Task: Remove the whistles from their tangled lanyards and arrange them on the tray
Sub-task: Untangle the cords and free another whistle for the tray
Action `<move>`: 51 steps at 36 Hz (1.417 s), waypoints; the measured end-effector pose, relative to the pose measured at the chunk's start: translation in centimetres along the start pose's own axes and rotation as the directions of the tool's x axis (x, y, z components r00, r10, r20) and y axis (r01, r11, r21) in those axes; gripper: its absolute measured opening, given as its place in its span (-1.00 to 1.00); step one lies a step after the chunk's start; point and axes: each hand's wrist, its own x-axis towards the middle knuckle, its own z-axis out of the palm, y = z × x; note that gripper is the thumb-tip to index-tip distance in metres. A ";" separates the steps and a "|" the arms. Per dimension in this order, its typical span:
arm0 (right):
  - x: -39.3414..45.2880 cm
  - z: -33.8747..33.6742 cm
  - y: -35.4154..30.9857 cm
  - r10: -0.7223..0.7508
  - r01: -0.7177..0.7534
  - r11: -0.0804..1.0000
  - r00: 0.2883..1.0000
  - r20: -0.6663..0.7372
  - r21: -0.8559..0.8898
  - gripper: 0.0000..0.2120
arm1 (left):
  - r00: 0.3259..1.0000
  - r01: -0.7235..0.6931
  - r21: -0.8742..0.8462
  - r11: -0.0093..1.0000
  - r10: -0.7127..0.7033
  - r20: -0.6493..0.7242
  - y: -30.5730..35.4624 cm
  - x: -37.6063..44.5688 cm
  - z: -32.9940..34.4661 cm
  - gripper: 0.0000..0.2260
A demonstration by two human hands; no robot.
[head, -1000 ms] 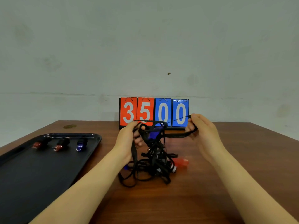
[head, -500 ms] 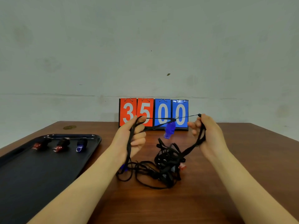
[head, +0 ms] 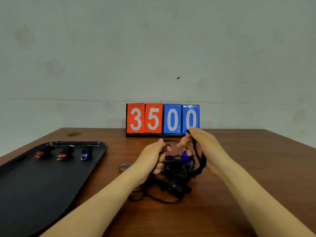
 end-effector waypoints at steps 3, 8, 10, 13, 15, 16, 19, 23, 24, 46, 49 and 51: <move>-0.4 0.4 -0.4 -0.011 -0.002 0.989 0.996 0.085 0.148 -0.70 | 0.999 0.018 0.137 0.990 -0.022 0.032 -0.7 0.0 0.7 -0.63; -0.7 0.0 -1.0 -0.068 0.020 0.891 0.994 0.089 0.454 -0.67 | 0.998 0.046 0.189 0.981 -0.054 0.039 -0.6 0.1 0.5 -0.61; -0.5 -0.7 -1.3 -0.103 0.124 0.803 0.992 -0.069 0.583 -0.63 | 0.999 0.032 0.176 0.984 -0.033 0.006 -0.3 0.4 0.0 -0.61; -0.1 -2.4 -1.7 -0.159 0.258 0.717 0.965 -0.208 0.648 -0.62 | 0.996 0.008 0.125 0.992 0.004 -0.093 0.3 1.0 -1.1 -0.62; 0.4 -3.2 -1.8 -0.161 0.269 0.735 0.961 -0.226 0.623 -0.61 | 0.990 -0.036 0.129 0.991 0.052 -0.131 0.6 1.4 -1.7 -0.63; 0.7 -3.1 -1.6 -0.138 0.250 0.798 0.962 -0.237 0.549 -0.62 | 0.986 -0.059 0.160 0.985 0.083 -0.147 0.6 1.6 -2.0 -0.63; 1.4 -2.6 -0.3 -0.126 0.103 0.990 0.953 -0.275 -0.098 -0.64 | 0.966 -0.119 0.287 0.951 0.178 -0.190 0.6 2.2 -2.3 -0.63; 0.8 -1.7 2.5 -0.187 0.092 0.589 0.982 -0.024 -0.803 -0.71 | 0.974 -0.159 0.288 0.944 0.198 -0.110 0.9 2.1 -2.1 -0.63; 0.7 -1.7 2.9 -0.202 0.121 0.483 0.979 0.025 -0.867 -0.76 | 0.980 -0.164 0.258 0.952 0.187 -0.070 1.0 1.8 -1.9 -0.63; 1.8 -4.5 1.8 -0.198 0.037 0.963 0.764 -0.614 -0.265 -0.69 | 0.913 -0.297 0.834 0.464 0.394 0.106 1.6 -1.0 -2.8 -0.88; 1.8 -6.1 2.4 -0.161 -0.069 0.949 0.730 -0.664 -0.307 -0.68 | 0.923 -0.258 0.839 0.479 0.379 0.067 1.9 -1.2 -3.5 -0.72; 1.6 -6.1 2.9 -0.171 -0.178 0.865 0.775 -0.608 -0.470 -0.66 | 0.916 -0.261 0.779 0.569 0.401 0.015 2.0 -1.2 -3.6 -0.67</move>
